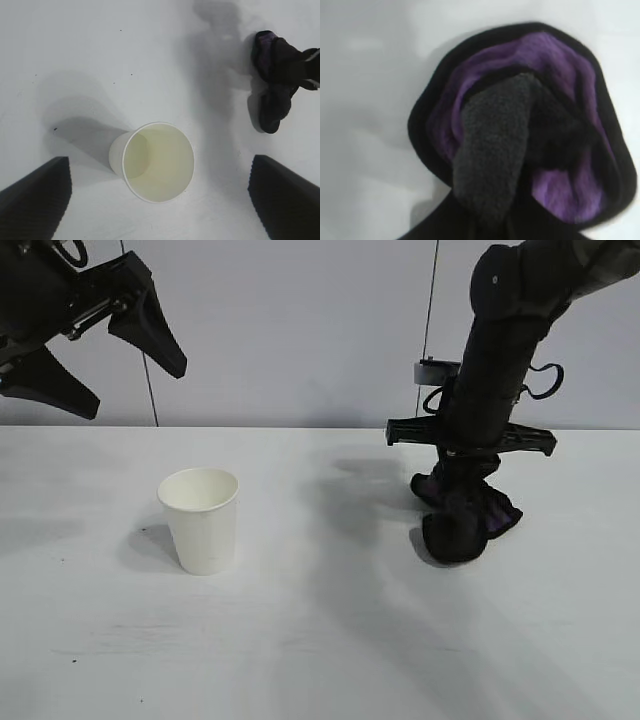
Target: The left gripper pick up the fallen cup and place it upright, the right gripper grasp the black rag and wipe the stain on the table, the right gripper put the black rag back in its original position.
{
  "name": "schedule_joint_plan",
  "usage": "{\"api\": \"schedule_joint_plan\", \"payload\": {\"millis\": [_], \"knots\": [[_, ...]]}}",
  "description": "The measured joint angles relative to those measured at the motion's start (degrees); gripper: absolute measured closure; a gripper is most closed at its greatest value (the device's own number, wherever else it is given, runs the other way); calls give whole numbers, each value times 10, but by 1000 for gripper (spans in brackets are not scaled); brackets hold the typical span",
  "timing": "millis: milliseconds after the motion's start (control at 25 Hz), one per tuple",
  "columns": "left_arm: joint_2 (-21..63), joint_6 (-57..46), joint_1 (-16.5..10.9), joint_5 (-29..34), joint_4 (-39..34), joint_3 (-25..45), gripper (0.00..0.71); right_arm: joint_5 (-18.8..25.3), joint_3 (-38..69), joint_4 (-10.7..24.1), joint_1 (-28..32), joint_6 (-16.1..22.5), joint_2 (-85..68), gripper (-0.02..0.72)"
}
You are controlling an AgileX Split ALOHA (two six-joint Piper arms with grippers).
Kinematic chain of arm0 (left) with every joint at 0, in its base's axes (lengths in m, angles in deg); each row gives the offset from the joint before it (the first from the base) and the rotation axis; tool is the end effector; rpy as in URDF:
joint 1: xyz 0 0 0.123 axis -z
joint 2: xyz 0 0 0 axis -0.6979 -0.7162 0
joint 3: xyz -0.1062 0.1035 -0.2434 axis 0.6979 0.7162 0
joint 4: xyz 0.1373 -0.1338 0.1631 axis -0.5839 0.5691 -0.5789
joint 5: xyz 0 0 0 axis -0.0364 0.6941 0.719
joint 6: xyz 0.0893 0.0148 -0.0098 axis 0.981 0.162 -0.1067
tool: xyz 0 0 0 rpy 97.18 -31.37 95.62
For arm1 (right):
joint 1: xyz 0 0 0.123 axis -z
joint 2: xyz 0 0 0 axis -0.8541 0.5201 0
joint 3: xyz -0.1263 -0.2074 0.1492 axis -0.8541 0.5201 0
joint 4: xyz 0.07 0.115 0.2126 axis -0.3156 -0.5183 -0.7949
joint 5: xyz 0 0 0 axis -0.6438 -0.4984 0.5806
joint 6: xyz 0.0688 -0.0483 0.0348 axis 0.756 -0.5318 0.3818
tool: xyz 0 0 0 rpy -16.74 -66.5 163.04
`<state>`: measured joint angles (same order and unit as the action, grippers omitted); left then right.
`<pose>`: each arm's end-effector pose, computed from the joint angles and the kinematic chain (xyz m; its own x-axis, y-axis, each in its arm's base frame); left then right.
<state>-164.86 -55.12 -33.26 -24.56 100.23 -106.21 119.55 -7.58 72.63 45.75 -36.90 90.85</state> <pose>0.3499 -0.1056 0.2478 -0.8841 -0.0035 -0.4673 0.2271 0.8708 -0.4360 0.3919 0.0904 0.1666 -0.9684 -0.0528 -0.2438 -0.0660 0.9967 0.0464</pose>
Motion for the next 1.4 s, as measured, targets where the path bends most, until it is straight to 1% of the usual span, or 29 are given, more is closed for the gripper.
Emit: {"api": "schedule_joint_plan", "payload": {"millis": [160, 280, 440, 520, 560, 600, 680, 760, 800, 840, 960, 1080, 1160, 1200, 1280, 1320, 1400], "knots": [[0, 0, 0, 1, 0, 0, 16, -25, 60, 5, 0, 2, -55, 673], [0, 0, 0, 10, 0, 0, 16, -24, 73, 18, 0, 9, -78, 673], [0, 0, 0, 21, 0, 0, 16, -20, 79, 44, 1, 33, -92, 673], [0, 0, 0, 26, 0, 0, 16, -16, 79, 51, 1, 41, -99, 654], [0, 0, 0, 26, 0, 0, 16, -15, 79, 52, 1, 43, -101, 626], [0, 0, 0, 26, 0, 0, 16, -13, 80, 52, 1, 46, -104, 570], [0, 0, 0, 26, 0, 0, 16, -11, 80, 52, 1, 47, -106, 425], [0, 0, 0, 26, 0, 0, 16, -6, 80, 56, 1, 47, -106, 244], [0, 0, 0, 26, 0, 0, 16, -4, 80, 58, 1, 47, -106, 189], [0, 0, 0, 26, 0, 0, 16, -1, 80, 60, 1, 47, -106, 157], [0, 0, 0, 26, 0, 0, 16, 1, 80, 60, 1, 48, -113, 124], [0, 0, 0, 26, 0, 0, 16, 2, 80, 42, 1, 54, -137, 115], [0, 0, 0, 26, 0, 0, 16, 3, 80, 15, 1, 55, -156, 113], [0, 0, 0, 26, 0, 0, 16, 3, 80, 5, 1, 50, -166, 113], [0, 0, 0, 26, 0, 0, 16, 4, 80, -28, 1, 42, -180, 108], [0, 0, 0, 26, 0, 0, 16, 5, 80, -39, 1, 38, -183, 104], [0, 0, 0, 26, 0, 0, 16, 5, 80, -49, 1, 34, -184, 102]]}}
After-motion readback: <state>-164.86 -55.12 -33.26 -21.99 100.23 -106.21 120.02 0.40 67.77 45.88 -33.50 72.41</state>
